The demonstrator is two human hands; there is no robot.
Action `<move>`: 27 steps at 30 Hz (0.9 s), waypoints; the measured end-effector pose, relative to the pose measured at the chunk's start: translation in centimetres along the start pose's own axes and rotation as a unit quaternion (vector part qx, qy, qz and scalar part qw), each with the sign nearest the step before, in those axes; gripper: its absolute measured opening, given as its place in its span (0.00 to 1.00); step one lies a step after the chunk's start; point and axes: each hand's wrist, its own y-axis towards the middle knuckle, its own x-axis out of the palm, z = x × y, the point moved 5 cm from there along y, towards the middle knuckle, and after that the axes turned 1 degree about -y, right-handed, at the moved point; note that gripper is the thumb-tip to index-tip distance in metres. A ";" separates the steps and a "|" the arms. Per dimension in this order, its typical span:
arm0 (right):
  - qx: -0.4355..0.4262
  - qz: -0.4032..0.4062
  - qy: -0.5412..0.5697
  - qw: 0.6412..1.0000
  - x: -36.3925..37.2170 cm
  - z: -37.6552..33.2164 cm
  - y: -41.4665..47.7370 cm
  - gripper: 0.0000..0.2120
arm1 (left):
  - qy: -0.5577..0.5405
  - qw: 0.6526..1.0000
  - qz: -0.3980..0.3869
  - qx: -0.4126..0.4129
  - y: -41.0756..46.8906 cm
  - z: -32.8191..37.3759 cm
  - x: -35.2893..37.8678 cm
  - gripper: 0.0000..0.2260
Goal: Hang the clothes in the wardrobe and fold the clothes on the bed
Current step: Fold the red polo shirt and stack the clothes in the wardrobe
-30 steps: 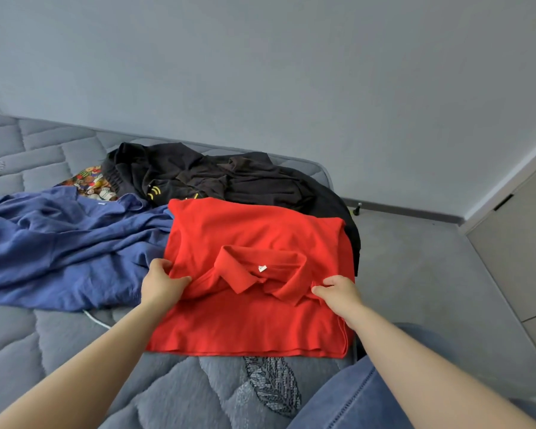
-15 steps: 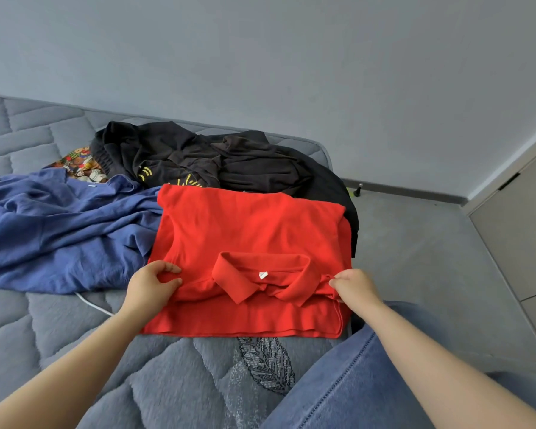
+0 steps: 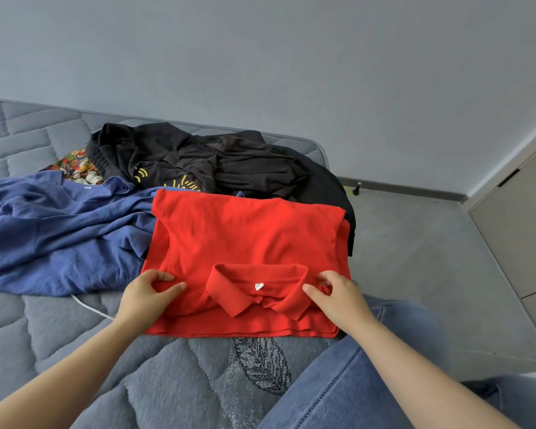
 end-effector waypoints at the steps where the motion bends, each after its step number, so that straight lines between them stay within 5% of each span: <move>1: 0.005 -0.003 -0.003 1.000 0.3 -0.2 0.2 0.19 | -0.049 0.999 -0.003 -0.020 0.1 -0.2 0.0 0.07; 5: 0.027 0.016 0.027 0.999 0.8 -0.7 1.1 0.11 | -0.244 0.963 -0.042 -0.106 -0.2 -1.8 0.2 0.06; 7: 0.046 0.009 0.026 0.999 1.1 -0.6 1.4 0.17 | -0.225 0.968 -0.035 -0.109 -0.6 -2.5 0.1 0.07; 11: 0.064 -0.013 -0.061 0.996 1.8 -1.3 1.8 0.14 | 0.012 0.998 0.049 -0.029 -0.4 -1.6 -0.6 0.10; 17: -0.020 0.054 -0.015 0.998 1.5 -5.1 2.4 0.14 | -0.146 0.978 0.030 -0.143 2.6 0.9 -0.1 0.27; 23: -0.045 0.052 0.035 0.997 1.7 -7.5 4.0 0.13 | -0.309 0.910 -0.188 -0.204 3.2 2.9 2.1 0.13; 25: -0.052 0.040 0.041 0.997 1.9 -7.9 4.3 0.12 | -0.353 0.898 -0.176 -0.194 3.5 2.7 2.1 0.09; 27: -0.059 0.039 0.037 0.997 2.0 -8.2 4.5 0.12 | -0.276 0.945 -0.085 -0.155 4.1 1.8 1.4 0.07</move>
